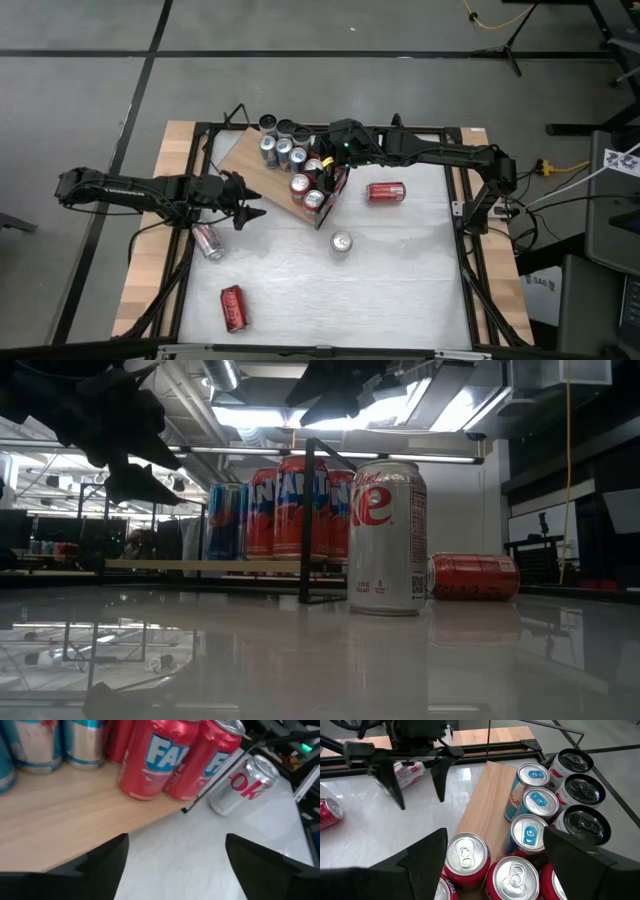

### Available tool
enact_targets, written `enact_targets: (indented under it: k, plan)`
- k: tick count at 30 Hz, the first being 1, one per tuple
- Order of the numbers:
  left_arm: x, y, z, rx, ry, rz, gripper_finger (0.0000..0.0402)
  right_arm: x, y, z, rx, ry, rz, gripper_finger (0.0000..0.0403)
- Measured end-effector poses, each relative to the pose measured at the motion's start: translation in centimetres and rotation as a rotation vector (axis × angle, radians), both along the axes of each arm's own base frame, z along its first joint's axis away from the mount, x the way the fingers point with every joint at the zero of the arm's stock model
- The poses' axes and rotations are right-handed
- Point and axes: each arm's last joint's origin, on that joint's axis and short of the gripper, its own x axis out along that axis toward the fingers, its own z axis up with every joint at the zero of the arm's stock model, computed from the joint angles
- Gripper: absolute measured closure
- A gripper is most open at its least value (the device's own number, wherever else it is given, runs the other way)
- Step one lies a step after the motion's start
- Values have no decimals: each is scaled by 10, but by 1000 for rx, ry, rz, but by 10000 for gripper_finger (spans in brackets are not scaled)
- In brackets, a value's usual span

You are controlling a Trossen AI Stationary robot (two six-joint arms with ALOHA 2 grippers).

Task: Pick and place cans onto a shelf
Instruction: Put the bottom red/black soda can on the shelf

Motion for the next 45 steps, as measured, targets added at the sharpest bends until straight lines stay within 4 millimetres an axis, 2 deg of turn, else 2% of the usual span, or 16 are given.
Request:
enact_targets:
  k: [5,11,19,25,30,34,37,41,45]
  plan:
    - [0,0,0,-45,-10,27,54,-9,1,-2,2,81,-7,84]
    - [0,0,0,-46,-11,27,52,-46,4,21,-153,187,-8,84]
    - [1,0,1,-65,-26,34,52,-91,-15,52,-324,225,4,84]
    - [5,1,10,-123,-136,111,52,-104,-32,52,-221,222,77,84]
    - [7,3,17,-101,-219,161,52,-103,-34,32,-37,246,84,84]
    - [8,1,17,-153,-222,106,52,-96,-24,20,0,252,52,84]
    - [9,-5,19,-268,-236,28,52,-89,-16,20,-40,211,37,84]
    - [10,-13,23,-422,-272,58,52,-82,-7,25,-72,144,50,84]
    - [12,-23,47,-541,-265,65,52,-81,1,26,-80,138,73,84]
